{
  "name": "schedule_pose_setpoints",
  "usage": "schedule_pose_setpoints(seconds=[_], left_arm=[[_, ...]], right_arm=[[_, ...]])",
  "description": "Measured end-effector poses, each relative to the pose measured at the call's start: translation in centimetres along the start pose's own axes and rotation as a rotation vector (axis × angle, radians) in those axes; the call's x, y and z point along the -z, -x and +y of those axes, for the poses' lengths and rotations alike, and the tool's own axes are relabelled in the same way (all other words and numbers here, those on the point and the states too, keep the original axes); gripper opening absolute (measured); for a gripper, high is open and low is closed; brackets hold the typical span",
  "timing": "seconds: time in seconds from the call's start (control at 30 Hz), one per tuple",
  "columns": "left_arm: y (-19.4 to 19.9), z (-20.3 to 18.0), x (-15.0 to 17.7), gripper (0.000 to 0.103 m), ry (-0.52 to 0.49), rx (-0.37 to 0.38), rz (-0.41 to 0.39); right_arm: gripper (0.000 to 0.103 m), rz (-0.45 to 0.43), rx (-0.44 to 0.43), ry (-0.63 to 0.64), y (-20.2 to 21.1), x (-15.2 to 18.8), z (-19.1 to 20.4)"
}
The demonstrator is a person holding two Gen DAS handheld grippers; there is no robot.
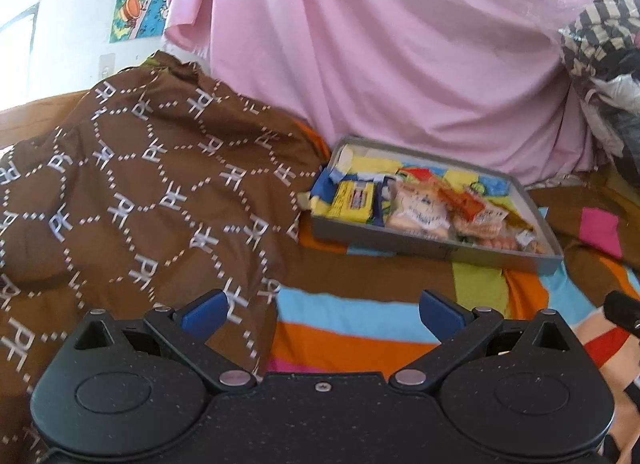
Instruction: Organize snacks
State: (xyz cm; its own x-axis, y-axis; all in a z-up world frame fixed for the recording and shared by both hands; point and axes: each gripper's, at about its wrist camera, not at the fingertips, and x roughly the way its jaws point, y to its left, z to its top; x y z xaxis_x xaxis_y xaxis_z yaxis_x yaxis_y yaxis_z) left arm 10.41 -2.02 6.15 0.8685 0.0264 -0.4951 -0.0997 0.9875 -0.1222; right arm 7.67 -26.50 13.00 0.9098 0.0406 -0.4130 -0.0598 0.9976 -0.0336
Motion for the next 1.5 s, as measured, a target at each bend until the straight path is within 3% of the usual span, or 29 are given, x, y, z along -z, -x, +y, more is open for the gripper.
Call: schedule_pose_setpoints(seconds=[0.33,0.77,1.13,1.5], left_arm=[[1.8,-0.1,1.5,0.102,-0.034,-0.029,-0.001],[3.3,-0.2,3.5,0.102,-0.026,-0.033,0.033],[4.9,-0.5,4.9,0.102,-0.117,-0.02,0.0],[4.9,0.3,6.0,0.102,-0.109,-0.021,0.046]], right_arm=[[0.103,-0.014,0.018,-0.031,2.1,2.1,-0.5],[0.103,0.04,0.015,-0.063,3.3,4.2,-0.8],[0.103,0.073,0.01,-0.075,4.3,5.6,-0.5],[0.103,0.093,-0.001,-0.062,3.8,6.8,-0.1]])
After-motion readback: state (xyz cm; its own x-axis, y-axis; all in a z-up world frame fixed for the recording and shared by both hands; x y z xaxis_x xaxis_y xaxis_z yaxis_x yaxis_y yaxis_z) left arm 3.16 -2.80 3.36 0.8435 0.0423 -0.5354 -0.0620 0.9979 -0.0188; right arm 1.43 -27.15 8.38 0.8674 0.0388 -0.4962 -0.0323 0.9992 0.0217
